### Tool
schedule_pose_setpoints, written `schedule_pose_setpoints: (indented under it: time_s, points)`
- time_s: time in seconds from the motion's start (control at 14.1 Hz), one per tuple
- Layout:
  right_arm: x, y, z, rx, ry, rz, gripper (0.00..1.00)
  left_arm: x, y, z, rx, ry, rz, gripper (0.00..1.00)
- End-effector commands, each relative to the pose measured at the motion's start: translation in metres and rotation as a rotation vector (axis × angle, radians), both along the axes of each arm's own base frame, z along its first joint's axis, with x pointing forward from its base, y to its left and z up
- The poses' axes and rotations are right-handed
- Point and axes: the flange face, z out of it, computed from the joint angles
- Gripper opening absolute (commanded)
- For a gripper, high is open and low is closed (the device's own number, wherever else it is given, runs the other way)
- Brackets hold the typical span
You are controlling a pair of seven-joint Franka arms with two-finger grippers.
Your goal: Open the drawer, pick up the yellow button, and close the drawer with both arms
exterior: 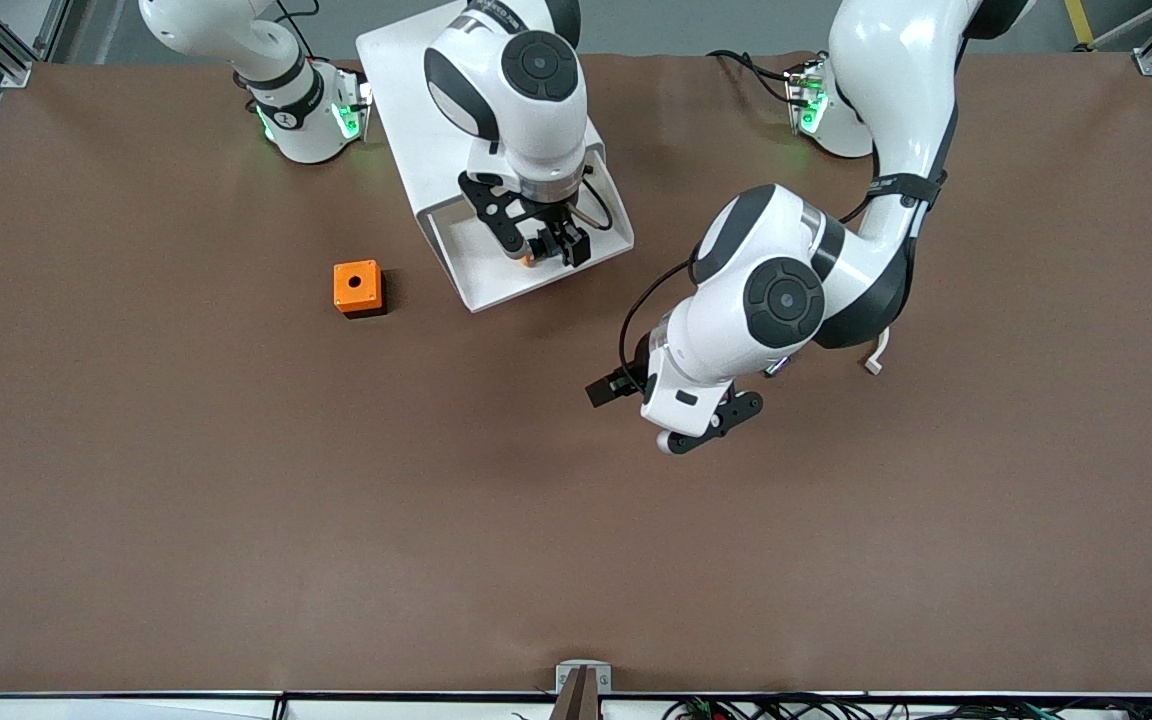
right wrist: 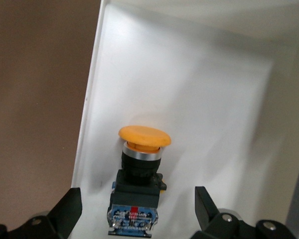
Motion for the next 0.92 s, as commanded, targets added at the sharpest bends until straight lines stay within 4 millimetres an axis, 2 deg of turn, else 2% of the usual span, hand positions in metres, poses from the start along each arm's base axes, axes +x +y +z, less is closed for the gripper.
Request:
schedule_pose_setpoints:
  time_s: [0.0, 0.14, 0.35, 0.5, 0.64, 0.85]
  points:
    - [0.001, 0.006, -0.004, -0.013, -0.019, -0.012, 0.97, -0.009, -0.008, 0.001, 0.057, -0.043, -0.025, 1.0]
    - [-0.001, 0.008, -0.004, -0.021, -0.025, -0.006, 0.81, -0.011, -0.01, 0.001, 0.064, -0.044, -0.02, 1.0]
    - [-0.004, 0.011, -0.004, -0.022, -0.024, 0.0, 0.35, -0.017, -0.018, -0.002, 0.091, -0.048, -0.013, 1.0]
    - [-0.003, 0.009, -0.004, -0.022, -0.022, -0.005, 0.0, -0.022, -0.023, -0.004, 0.114, -0.046, 0.017, 1.0]
    - [-0.002, 0.009, -0.003, -0.022, -0.026, -0.035, 0.0, -0.024, -0.026, -0.006, 0.139, -0.061, 0.005, 1.0]
    - [0.012, 0.009, 0.02, 0.011, -0.05, -0.048, 0.0, -0.03, -0.034, -0.007, 0.167, -0.08, -0.009, 1.0]
